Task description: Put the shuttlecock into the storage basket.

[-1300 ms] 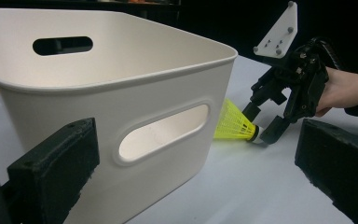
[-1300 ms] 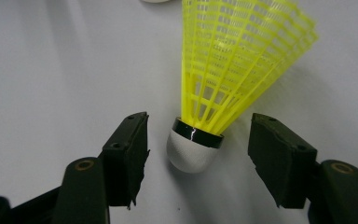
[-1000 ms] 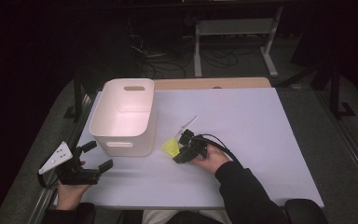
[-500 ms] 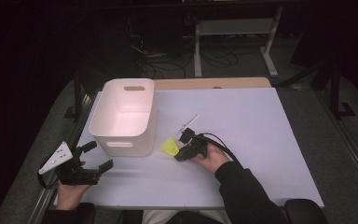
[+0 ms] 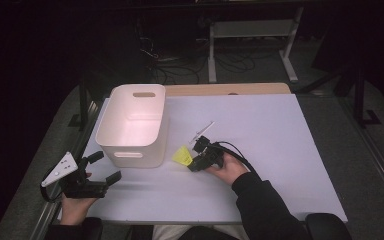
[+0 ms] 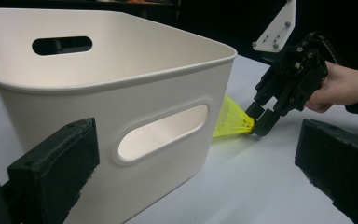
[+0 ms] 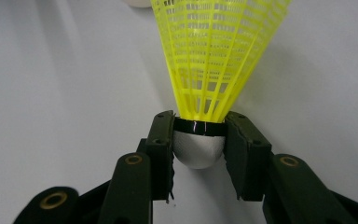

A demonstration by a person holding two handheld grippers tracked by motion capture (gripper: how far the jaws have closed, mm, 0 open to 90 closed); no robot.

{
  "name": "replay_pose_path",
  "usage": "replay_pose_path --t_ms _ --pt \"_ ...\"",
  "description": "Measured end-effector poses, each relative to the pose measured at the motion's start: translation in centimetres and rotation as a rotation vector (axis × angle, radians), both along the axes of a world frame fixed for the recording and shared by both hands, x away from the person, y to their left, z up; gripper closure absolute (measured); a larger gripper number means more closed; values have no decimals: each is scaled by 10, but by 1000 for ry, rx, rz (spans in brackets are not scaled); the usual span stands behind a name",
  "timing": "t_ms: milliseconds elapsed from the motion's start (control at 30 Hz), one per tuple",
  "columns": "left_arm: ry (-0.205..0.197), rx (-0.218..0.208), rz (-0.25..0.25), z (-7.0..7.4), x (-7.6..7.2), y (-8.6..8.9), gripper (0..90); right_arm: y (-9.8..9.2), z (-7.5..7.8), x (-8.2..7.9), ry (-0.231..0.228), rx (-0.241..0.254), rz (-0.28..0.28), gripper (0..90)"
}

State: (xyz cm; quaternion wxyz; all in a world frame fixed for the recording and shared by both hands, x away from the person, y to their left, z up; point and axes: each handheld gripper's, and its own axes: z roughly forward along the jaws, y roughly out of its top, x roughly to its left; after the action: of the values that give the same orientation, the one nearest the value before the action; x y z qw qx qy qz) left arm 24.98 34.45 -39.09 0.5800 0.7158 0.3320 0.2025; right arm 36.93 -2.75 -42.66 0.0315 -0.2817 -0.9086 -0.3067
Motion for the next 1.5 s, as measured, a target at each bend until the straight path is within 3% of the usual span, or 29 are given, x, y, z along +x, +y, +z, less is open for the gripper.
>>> replay_pose_path --t_ms 500,1500 --pt "1 1 0 0 0 0 0 -4 13 0 -24 28 -4 629" --pt "0 0 1 0 0 0 0 -18 58 4 -95 80 -20 629"
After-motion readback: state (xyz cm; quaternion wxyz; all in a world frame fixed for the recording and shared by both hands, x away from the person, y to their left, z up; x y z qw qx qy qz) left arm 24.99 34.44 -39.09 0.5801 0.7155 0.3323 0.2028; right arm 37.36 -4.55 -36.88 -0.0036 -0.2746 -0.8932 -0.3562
